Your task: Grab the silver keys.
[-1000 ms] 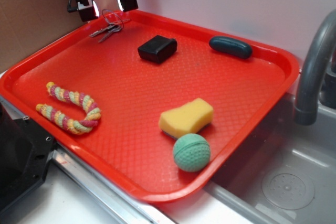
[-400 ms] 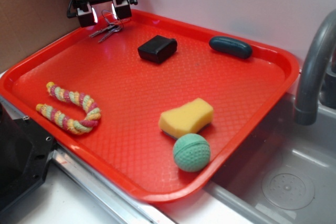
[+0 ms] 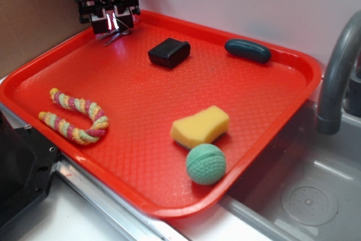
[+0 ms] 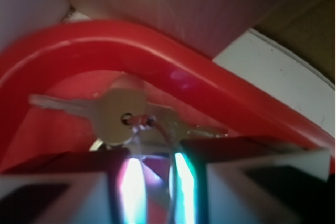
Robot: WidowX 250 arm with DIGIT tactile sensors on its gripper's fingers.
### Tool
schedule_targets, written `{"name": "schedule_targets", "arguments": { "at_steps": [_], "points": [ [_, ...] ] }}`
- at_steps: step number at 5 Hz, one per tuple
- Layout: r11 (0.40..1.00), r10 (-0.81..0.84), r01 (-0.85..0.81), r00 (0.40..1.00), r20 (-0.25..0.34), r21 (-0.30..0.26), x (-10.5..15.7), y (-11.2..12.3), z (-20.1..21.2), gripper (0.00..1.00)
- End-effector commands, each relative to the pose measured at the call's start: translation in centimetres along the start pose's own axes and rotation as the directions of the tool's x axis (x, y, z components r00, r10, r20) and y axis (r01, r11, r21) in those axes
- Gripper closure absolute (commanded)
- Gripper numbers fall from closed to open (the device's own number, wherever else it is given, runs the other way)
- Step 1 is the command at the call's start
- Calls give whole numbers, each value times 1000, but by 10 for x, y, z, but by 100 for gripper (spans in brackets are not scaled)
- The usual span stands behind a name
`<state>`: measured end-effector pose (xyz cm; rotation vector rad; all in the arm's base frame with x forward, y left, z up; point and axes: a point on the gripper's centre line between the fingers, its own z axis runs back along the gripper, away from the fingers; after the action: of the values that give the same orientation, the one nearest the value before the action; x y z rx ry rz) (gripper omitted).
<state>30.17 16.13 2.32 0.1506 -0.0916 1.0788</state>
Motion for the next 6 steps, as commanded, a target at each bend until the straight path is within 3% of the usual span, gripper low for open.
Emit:
{"name": "schedule_targets", "arguments": {
  "at_steps": [1, 3, 4, 5, 6],
  "points": [
    [1000, -9, 9, 999, 44, 7, 4, 1, 13, 100],
    [999, -36, 36, 998, 42, 21, 2, 3, 20, 100],
    [989, -141, 139, 990, 30, 46, -6, 9, 44, 100],
    [955, -297, 297, 955, 2, 5, -27, 24, 97, 100],
    [872, -487, 487, 873, 17, -51, -58, 28, 152, 100]
  ]
}}
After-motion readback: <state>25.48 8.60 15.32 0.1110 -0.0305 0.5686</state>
